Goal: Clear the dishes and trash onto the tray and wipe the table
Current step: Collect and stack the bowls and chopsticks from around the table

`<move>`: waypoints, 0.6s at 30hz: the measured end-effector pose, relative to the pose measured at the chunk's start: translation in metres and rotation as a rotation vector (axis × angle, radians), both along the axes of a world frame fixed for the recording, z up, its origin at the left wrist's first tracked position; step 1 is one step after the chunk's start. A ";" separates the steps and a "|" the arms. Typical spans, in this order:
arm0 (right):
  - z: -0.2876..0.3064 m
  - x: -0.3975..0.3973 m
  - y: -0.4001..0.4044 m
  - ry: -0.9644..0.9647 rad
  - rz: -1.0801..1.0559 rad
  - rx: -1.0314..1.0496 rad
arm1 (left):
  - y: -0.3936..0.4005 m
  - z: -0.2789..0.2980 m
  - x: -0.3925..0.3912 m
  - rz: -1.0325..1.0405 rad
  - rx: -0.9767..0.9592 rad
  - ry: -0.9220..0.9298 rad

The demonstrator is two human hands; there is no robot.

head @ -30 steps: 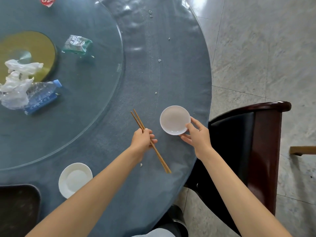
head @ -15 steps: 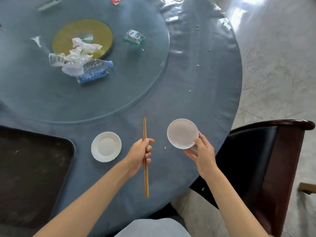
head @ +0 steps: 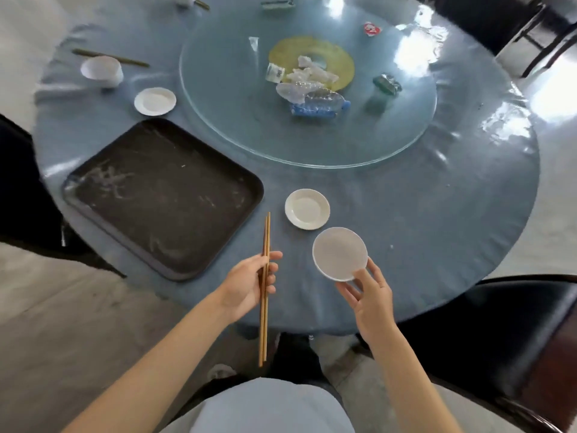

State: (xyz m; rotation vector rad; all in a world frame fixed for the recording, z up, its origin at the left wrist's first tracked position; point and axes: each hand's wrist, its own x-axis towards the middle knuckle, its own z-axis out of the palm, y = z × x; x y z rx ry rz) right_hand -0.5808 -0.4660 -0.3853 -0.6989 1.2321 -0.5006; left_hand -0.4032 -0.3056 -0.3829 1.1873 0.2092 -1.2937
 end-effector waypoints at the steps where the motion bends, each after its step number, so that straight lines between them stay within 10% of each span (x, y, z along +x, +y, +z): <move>1: 0.000 0.008 0.018 0.000 0.038 0.001 | 0.024 0.000 0.002 0.038 -0.012 -0.001; 18: 0.021 0.188 0.236 -0.009 0.674 -0.063 | 0.291 0.023 0.055 0.625 -0.003 -0.095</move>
